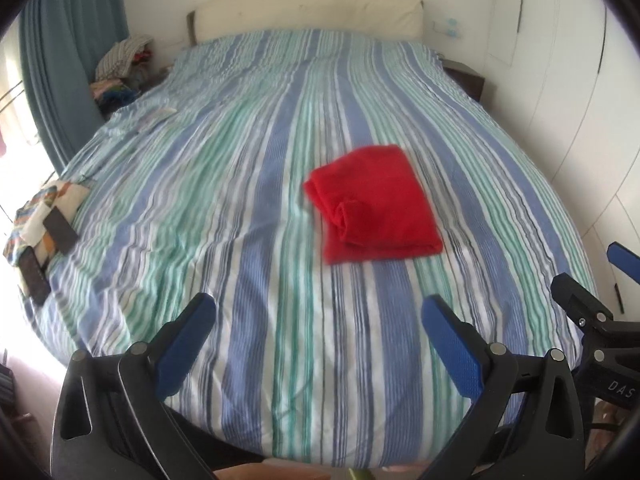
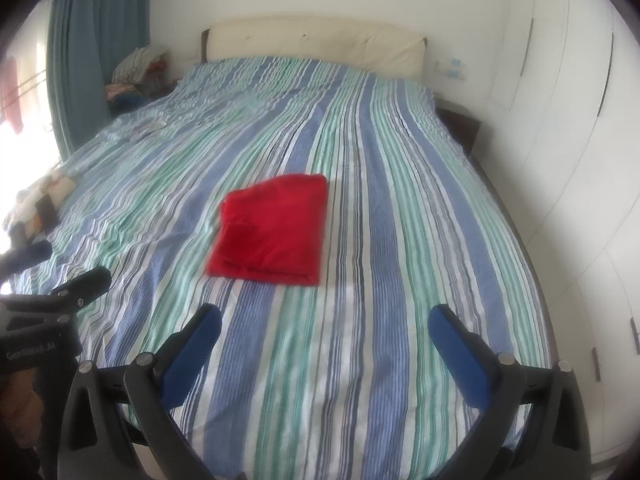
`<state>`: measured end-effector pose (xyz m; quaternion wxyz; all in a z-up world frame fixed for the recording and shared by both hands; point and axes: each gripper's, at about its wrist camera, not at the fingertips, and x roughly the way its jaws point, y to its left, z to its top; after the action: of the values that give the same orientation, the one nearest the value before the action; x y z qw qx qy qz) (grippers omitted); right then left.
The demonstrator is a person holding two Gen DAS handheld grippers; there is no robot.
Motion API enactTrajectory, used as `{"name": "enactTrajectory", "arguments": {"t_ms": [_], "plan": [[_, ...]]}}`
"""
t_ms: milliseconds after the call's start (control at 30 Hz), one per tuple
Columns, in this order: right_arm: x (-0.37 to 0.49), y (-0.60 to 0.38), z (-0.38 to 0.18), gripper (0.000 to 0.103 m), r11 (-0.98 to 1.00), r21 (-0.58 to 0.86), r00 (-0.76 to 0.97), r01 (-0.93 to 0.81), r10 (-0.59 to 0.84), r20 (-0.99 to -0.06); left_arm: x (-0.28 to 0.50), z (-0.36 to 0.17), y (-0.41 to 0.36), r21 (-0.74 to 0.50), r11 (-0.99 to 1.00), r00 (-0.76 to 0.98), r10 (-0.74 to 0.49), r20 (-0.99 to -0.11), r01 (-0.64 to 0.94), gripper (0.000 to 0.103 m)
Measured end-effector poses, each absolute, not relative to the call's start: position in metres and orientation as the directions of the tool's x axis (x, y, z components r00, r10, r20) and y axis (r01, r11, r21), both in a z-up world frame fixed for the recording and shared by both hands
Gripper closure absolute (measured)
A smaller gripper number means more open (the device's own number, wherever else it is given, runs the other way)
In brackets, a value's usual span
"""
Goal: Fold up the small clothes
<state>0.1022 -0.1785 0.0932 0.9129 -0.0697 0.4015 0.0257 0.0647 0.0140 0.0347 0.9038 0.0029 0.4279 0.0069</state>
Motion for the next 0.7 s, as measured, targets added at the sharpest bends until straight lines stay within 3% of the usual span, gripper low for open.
{"name": "enactTrajectory", "arguments": {"t_ms": [700], "plan": [[0.1069, -0.1759, 0.0849, 0.001, 0.988, -0.112, 0.651, -0.106, -0.016, -0.759, 0.0675, 0.0286, 0.0082, 0.045, 0.999, 0.617, 0.040, -0.786, -0.008, 0.000]]}}
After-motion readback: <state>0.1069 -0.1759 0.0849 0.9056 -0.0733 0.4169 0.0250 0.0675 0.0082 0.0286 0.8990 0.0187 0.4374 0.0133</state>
